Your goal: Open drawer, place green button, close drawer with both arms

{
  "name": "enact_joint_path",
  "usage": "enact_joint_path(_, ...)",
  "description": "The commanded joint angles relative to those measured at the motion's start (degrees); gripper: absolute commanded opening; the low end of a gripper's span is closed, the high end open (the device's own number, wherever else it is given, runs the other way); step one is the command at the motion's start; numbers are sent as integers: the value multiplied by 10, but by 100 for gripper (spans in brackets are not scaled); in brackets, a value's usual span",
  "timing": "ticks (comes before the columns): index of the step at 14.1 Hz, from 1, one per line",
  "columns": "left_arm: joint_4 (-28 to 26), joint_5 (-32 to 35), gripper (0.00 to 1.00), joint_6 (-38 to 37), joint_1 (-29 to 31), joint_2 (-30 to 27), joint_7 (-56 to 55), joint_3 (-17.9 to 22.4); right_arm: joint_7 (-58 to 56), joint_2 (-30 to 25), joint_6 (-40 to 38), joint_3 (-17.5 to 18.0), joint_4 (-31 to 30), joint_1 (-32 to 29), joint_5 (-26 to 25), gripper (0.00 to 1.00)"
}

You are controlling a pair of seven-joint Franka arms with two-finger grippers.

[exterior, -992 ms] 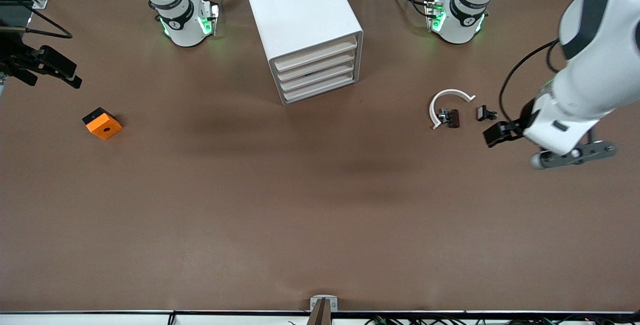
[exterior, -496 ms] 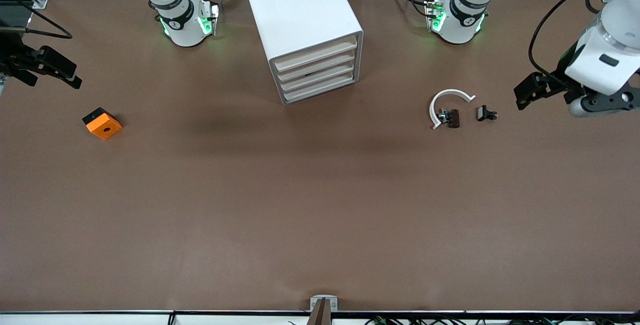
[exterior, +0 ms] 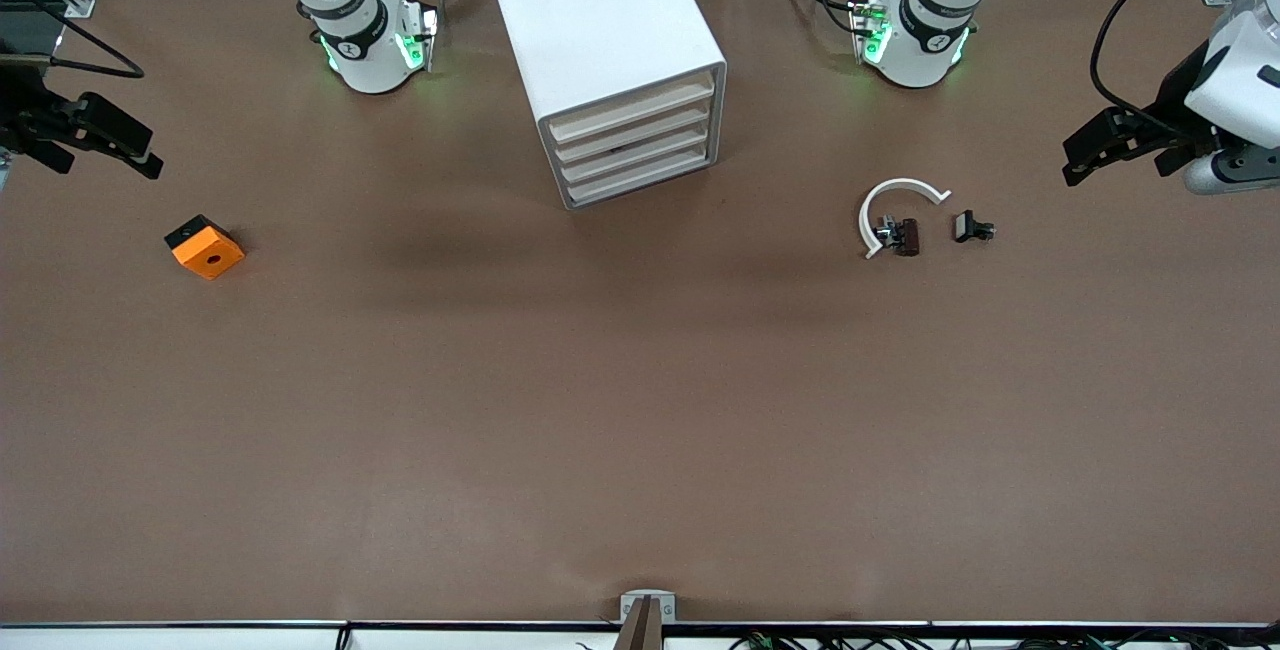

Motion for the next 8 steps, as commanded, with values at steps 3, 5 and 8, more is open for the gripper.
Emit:
enact_joint_path(3,-26,-2,100,14,-34,-21,2,4,-5,-3,15,3,-13,-9,-4,100)
enact_joint_path(5,-28,-4,100,12,-30,-23,6,7,-5,-3,15,4,-17,-7,-4,100)
enact_joint_path(8,-47,-13,100,12,-25,-42,21,30,-5,-3,12,4,-14,-6,-4,100)
